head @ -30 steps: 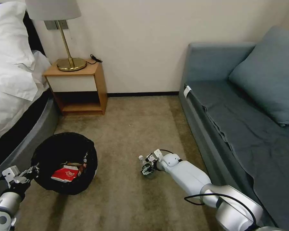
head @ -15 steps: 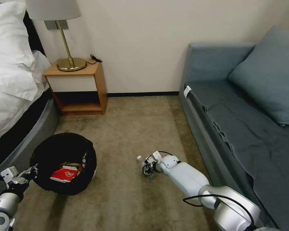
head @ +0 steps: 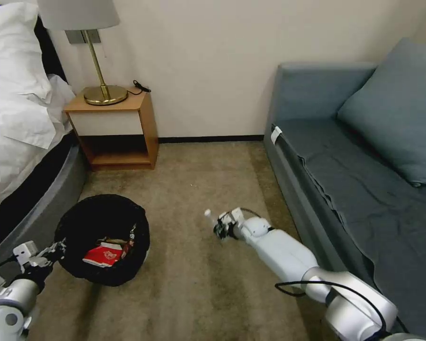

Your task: Pick up the trash bin, then pick up the garbage on the floor and place it into the trash bin.

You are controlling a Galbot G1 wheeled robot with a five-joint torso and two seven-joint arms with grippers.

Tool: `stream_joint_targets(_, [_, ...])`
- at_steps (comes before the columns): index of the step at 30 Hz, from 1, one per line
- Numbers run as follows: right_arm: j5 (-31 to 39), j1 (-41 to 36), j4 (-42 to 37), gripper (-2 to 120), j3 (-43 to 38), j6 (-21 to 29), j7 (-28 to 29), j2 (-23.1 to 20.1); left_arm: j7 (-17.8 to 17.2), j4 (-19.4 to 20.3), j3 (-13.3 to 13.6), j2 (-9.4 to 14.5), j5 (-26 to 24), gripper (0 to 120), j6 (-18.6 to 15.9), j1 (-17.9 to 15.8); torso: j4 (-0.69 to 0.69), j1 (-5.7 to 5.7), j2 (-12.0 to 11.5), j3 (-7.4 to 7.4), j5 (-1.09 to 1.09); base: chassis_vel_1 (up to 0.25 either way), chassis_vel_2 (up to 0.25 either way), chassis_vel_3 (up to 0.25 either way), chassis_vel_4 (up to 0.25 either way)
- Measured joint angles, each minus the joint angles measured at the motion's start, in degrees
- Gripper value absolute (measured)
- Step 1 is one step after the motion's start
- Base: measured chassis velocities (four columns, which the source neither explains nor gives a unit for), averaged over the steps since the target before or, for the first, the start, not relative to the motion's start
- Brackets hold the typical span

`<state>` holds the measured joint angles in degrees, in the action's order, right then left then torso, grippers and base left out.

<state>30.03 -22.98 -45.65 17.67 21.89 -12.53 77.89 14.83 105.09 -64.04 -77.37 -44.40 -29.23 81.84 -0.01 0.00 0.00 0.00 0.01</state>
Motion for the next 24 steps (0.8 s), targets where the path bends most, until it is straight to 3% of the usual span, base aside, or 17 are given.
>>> stream_joint_targets(7, [1.27,-0.84,-9.09,20,-3.77,-6.42,4.29,-2.10,-1.42,0.23,2.11,0.25,-0.33,4,-1.26,-0.62,0.01,0.00,0.00,0.00,-0.01,0.000,0.000,0.000,0.000])
stream_joint_targets(10, [2.88,-3.12,-16.04,20,-5.27,-12.97,6.94,-3.60,-2.35,0.31,3.50,0.15,-0.47,4,-2.34,-1.03,0.01,0.00,0.00,0.00,-0.01,0.000,0.000,0.000,0.000])
stream_joint_targets(15, [7.35,-5.64,-27.61,20,-4.63,-16.64,9.96,-6.29,-2.30,0.05,5.44,-0.09,0.22,4,-3.40,-1.32,0.01,0.00,0.00,0.00,-0.01,0.000,0.000,0.000,0.000])
stream_joint_targets(24, [14.20,-7.18,-45.21,20,0.29,-17.74,13.43,-11.57,-3.40,0.08,9.75,-1.63,1.60,4,-3.77,-1.94,0.01,0.00,0.00,-0.01,-0.01,0.000,0.000,0.000,0.000])
